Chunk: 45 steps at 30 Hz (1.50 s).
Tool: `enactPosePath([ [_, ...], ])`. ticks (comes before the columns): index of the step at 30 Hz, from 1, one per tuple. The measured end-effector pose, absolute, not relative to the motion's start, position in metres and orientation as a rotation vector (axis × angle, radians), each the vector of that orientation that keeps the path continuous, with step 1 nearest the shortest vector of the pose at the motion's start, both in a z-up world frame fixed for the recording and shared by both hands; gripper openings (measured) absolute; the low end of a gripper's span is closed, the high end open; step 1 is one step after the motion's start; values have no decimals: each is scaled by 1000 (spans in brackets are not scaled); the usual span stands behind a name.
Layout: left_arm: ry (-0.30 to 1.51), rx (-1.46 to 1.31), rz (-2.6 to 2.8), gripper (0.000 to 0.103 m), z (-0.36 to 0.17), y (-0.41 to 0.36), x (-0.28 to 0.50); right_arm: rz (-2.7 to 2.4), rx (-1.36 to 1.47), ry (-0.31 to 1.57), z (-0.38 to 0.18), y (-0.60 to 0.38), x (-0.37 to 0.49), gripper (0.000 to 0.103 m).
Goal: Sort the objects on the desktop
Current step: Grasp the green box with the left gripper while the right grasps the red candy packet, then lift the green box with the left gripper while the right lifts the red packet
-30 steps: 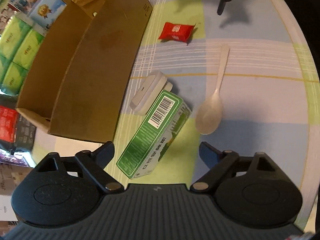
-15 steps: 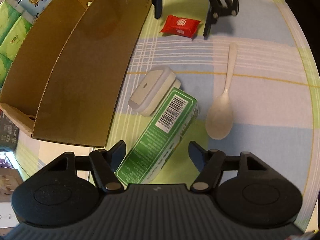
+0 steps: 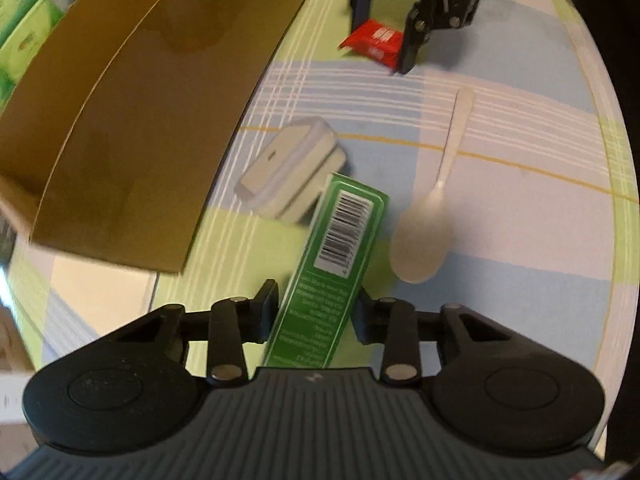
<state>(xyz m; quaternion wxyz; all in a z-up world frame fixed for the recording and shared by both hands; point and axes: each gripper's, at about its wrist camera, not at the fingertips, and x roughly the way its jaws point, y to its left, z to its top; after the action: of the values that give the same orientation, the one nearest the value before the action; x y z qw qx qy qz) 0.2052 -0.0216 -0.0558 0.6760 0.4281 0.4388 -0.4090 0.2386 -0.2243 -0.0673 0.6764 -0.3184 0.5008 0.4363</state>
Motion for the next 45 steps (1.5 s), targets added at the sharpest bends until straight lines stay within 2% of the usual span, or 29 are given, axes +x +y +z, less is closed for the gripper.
enactPosePath([
  [3,1041,844,-856,25,-53,-13,196,911,-655,1137,-65,-235,225,42],
  [10,1152,580,-592,25,-53,6,178,732,-392,1162,-53,-260,195,41],
  [19,1171,194,-314,25,-36,29,147,590,-95,1142,-38,-273,136,40],
  [30,1163,121,-241,25,-40,18,105,528,-15,1162,-52,-292,83,40],
  [39,1177,140,-204,25,-58,8,106,503,-20,1161,-60,-296,75,40],
  [45,1145,110,-175,25,-48,11,98,484,-13,1134,-54,-298,76,40],
])
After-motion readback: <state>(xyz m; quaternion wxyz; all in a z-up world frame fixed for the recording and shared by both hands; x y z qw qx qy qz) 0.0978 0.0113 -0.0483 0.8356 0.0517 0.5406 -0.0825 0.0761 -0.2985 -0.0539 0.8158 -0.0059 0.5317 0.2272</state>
